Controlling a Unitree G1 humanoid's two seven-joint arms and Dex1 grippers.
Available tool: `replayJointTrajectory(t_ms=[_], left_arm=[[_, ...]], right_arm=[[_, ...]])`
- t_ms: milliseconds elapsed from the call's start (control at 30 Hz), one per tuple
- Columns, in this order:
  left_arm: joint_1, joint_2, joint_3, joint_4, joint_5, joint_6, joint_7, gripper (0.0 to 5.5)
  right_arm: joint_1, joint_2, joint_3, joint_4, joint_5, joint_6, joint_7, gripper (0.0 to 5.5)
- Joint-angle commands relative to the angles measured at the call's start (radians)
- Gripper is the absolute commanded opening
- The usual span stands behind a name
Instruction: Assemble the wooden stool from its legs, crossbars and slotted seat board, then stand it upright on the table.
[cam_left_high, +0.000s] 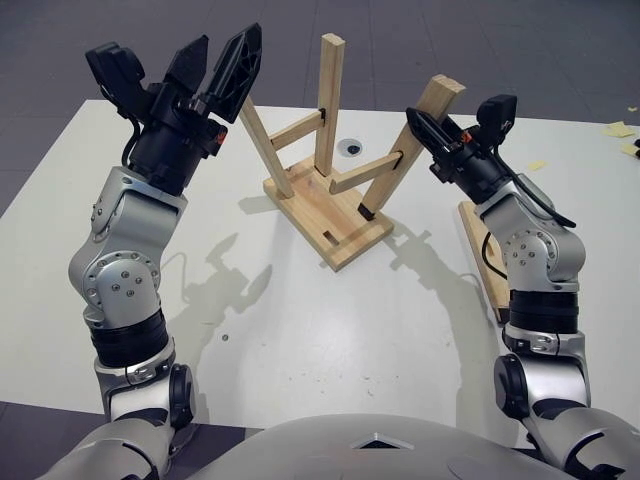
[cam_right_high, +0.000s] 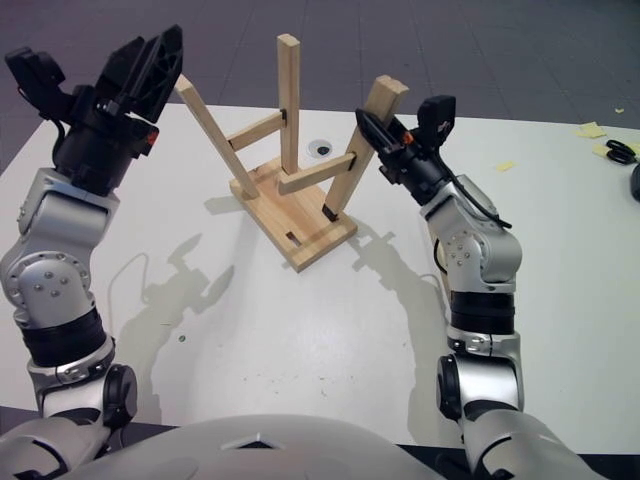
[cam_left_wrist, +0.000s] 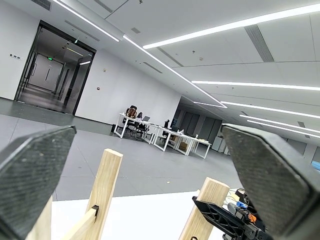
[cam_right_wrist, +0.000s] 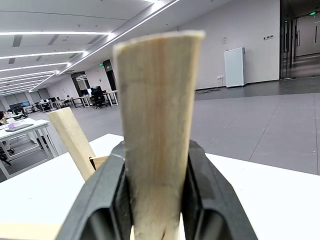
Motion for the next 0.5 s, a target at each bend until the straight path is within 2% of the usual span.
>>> replayJointTrajectory(t_ms=[33, 267, 500], left_arm=[[0.002, -0.003, -0.006, 0.003, 0.004, 0.013, -0.004, 5.4], [-0.009, -0.003, -0.006, 0.01, 0.0, 0.017, -0.006, 5.4], [-0.014, -0.006, -0.016, 0.015, 0.007, 0.019, -0.015, 5.4]], right_arm=[[-0.017, -0.013, -0.004, 0.024, -0.027, -0.007, 0.015, 1.03], [-0.024, -0.021, -0.01, 0.053, -0.055, -0.024, 0.038, 1.03], [-0.089, -0.013, -0.058, 0.057, 0.003, 0.021, 0.02, 1.03]])
